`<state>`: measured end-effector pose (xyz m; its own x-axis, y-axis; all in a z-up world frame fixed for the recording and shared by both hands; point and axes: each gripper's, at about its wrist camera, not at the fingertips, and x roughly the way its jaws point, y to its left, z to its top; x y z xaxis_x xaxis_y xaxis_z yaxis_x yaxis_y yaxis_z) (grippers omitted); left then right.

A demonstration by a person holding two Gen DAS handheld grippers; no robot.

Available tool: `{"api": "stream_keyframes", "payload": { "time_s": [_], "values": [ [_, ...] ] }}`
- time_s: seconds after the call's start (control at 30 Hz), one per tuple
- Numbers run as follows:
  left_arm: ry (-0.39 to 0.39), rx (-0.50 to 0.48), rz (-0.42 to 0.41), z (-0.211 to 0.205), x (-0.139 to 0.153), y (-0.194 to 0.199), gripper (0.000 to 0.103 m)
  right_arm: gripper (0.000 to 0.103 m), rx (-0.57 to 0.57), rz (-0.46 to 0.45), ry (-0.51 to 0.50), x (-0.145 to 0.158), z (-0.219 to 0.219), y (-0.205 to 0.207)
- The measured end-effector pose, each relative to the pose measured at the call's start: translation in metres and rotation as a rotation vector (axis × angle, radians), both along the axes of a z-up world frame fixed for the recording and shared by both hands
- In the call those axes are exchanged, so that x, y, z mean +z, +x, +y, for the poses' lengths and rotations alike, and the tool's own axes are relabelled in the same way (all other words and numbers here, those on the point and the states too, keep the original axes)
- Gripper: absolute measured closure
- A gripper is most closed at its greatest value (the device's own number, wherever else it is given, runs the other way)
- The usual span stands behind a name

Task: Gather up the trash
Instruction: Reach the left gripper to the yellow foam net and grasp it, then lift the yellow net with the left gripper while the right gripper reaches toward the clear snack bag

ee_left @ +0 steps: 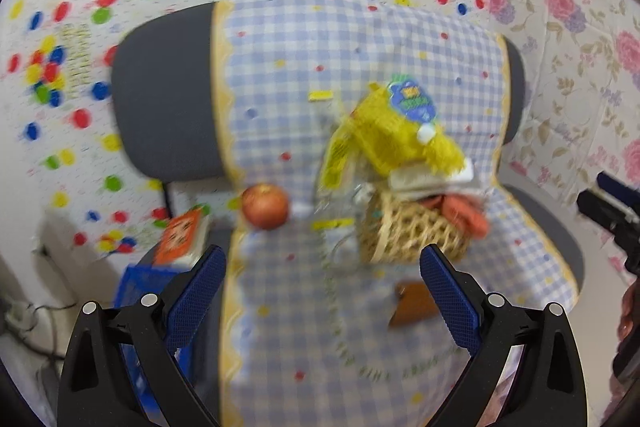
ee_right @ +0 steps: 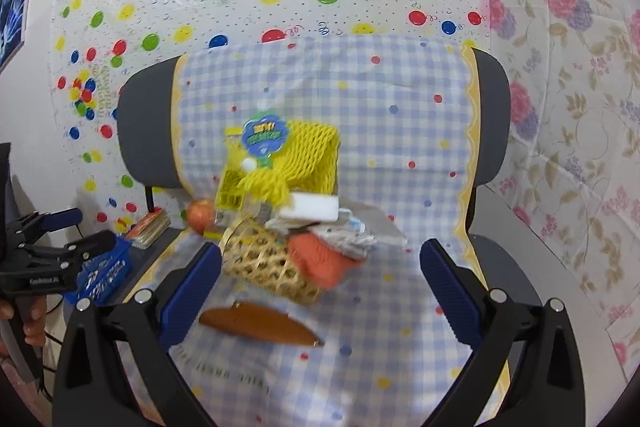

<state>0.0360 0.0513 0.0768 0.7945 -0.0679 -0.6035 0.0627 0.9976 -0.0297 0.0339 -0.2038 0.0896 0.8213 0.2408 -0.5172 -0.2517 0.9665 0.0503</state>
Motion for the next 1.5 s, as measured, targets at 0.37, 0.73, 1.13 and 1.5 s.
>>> {"api": "stream_keyframes", "payload": {
  "time_s": [0.37, 0.73, 1.13, 1.5],
  "values": [
    [-0.03, -0.169, -0.026, -0.045, 0.012, 0.114, 0.007, 0.006, -0.044, 0.002, -0.059, -0.008, -0.015, 0.052],
    [-0.107, -0.253, 0.093, -0.07, -0.014, 0.201, 0.011, 0.006, -0.071, 0.082, -0.007, -0.034, -0.045, 0.068],
    [-0.075, -0.314, -0.092, -0.089, 0.036, 0.164, 0.089, 0.006, -0.09, 0.011, 0.006, -0.017, -0.051, 0.041],
    [-0.01, -0.17, -0.287, -0.032, 0.102, 0.028, 0.089, 0.006, -0.022, -0.062, 0.069, 0.0, -0.04, -0.001]
  ]
}}
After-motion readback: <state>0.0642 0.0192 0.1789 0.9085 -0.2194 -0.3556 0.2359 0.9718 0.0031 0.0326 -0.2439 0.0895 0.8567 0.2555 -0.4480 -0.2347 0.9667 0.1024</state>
